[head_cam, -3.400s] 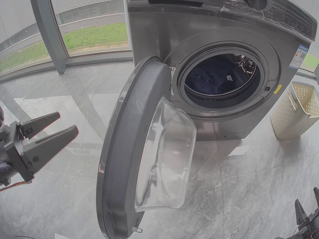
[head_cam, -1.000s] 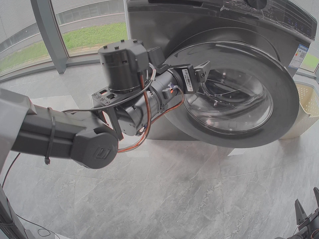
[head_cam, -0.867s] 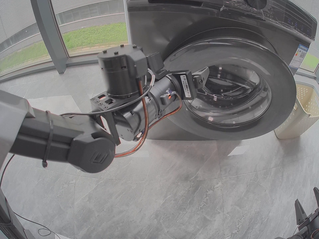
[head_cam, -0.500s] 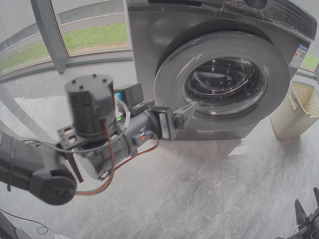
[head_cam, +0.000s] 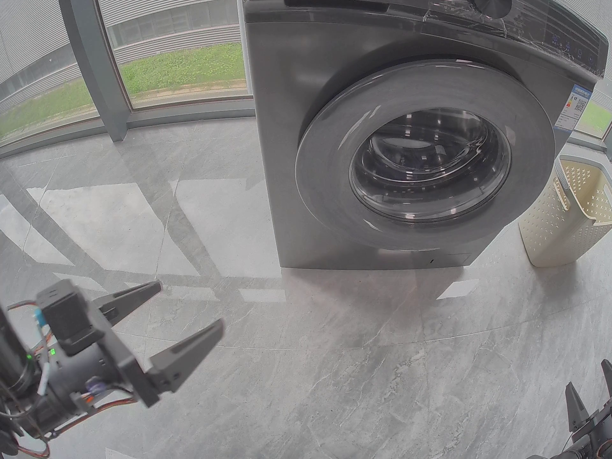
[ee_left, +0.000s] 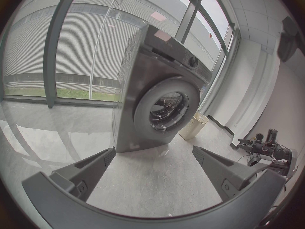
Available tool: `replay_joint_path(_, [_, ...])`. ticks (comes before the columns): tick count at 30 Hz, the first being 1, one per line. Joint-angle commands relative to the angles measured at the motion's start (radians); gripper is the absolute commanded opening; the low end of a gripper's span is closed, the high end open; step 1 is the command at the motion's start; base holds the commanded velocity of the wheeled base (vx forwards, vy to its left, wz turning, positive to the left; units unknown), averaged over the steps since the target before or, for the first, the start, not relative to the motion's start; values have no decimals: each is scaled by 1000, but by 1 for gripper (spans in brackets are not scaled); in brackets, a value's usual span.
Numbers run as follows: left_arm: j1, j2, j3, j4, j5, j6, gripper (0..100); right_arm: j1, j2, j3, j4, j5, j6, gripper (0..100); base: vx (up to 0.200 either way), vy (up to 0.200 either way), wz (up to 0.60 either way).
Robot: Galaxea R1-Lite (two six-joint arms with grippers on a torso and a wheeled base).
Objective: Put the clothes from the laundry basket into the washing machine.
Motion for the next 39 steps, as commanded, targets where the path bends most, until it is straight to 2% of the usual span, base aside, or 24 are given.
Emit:
replay_joint_path(1, [105,-410,210,69,-18,17,100,-1,-5,16,0,1,-2,100,0,0,0])
replay_joint_path(5, [182,-556,267,185,-21,45,100,-3,-5,16,0,1,-6,100,0,0,0])
replay_joint_path(8, [182,-556,267,185,-21,45,100,-3,-5,16,0,1,-6,100,0,0,0])
replay_joint_path(9, [271,-717,289,302,-36,42,100,-3,-5,16,2,-5,-2,100,0,0,0])
replay_joint_path(13, [381,-879,287,457,-71,37,100,-1,-4,16,2,-8,5,100,0,0,0])
replay_joint_path(14, [424,-931,289,518,-94,37,100,-3,-5,16,2,-8,3,100,0,0,0])
replay_joint_path(15, [424,-931,289,518,-94,37,100,-3,-5,16,2,-8,3,100,0,0,0])
replay_joint_path(16, [485,-1006,289,599,-128,45,100,-3,-5,16,2,-8,2,100,0,0,0])
replay_joint_path(17, [515,-1049,289,638,-147,48,100,-3,-5,16,2,-8,3,100,0,0,0])
replay_joint_path(18, [515,-1049,289,638,-147,48,100,-3,-5,16,2,-8,3,100,0,0,0])
replay_joint_path(20, [521,-1059,287,652,-133,37,100,0,-5,16,0,-8,6,100,0,0,0])
replay_joint_path(24, [531,-1056,289,648,-62,33,100,0,-5,16,0,-8,8,100,0,0,0])
replay_joint_path(26, [557,-1051,289,670,-56,33,100,-1,-5,16,0,-8,8,100,0,0,0])
replay_joint_path(28, [599,-1051,289,739,-47,27,100,-1,-5,16,0,-8,8,100,0,0,0])
replay_joint_path(32, [608,-1051,289,731,-16,20,100,0,-5,16,0,-10,6,100,0,0,0])
replay_joint_path(35, [648,-1051,289,730,5,28,100,-3,-4,16,0,-10,5,100,0,0,0])
replay_joint_path(39, [654,-1051,289,728,-13,33,100,-1,-4,16,0,-10,5,100,0,0,0])
